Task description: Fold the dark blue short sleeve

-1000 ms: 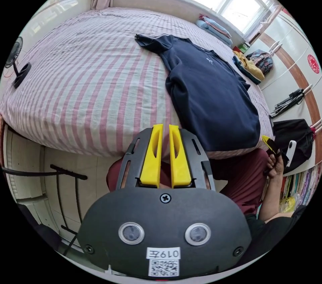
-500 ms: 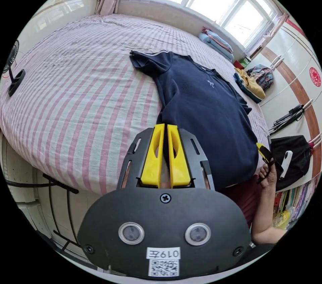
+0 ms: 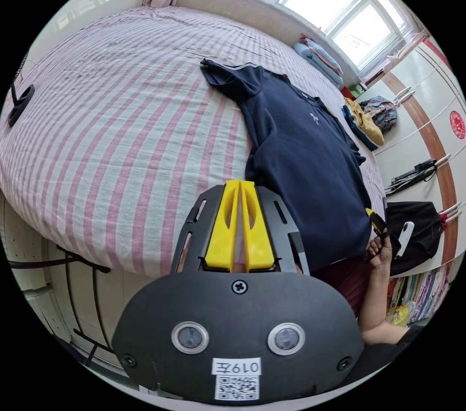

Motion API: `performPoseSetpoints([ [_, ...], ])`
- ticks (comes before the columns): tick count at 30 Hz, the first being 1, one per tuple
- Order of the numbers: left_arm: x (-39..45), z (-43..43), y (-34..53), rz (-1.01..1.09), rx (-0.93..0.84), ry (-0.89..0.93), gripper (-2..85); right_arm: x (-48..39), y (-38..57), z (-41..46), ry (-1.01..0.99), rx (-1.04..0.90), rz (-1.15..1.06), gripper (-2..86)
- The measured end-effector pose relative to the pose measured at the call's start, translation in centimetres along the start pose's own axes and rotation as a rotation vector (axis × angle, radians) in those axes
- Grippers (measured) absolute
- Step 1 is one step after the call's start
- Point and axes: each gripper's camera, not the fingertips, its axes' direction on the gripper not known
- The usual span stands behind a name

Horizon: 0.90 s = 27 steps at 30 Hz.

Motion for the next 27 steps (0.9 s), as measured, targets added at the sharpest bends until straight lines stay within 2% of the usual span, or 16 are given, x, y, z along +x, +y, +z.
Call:
performPoseSetpoints([
  [2, 0.0, 0.1, -0.9, -0.013, -0.035, 0.096, 4.2, -0.4, 0.3, 0.2, 0.007, 0.007, -0.014, 2.0],
  [7, 0.4, 0.0, -2.3, -0.034, -0.059, 0.152, 8.1, -0.8, 0.6, 0.4, -0.009, 0.002, 0.001, 2.3],
  [11, 0.5, 0.4, -3.4, -0.052, -0.114, 0.088, 5.1, -1.3, 0.8, 0.7, -0.002, -0.006, -0.007, 2.2],
  [16, -0.1, -1.1, -3.6, -0.056, -0.092, 0.069, 2.5, -1.8, 1.0, 0.9, 0.007, -0.014, -0.004, 1.9],
  [22, -2.7, -2.6, -3.4, -0.113, -0.086, 0.122, 1.6, -1.9, 1.6, 0.8, 0.016, -0.016, 0.015, 2.6],
  [27, -2.9, -3.0, -3.3, -0.079, -0.094, 0.139, 1.4, -2.5, 2.0, 1.0, 0.009, -0.029, -0.013, 4.3],
])
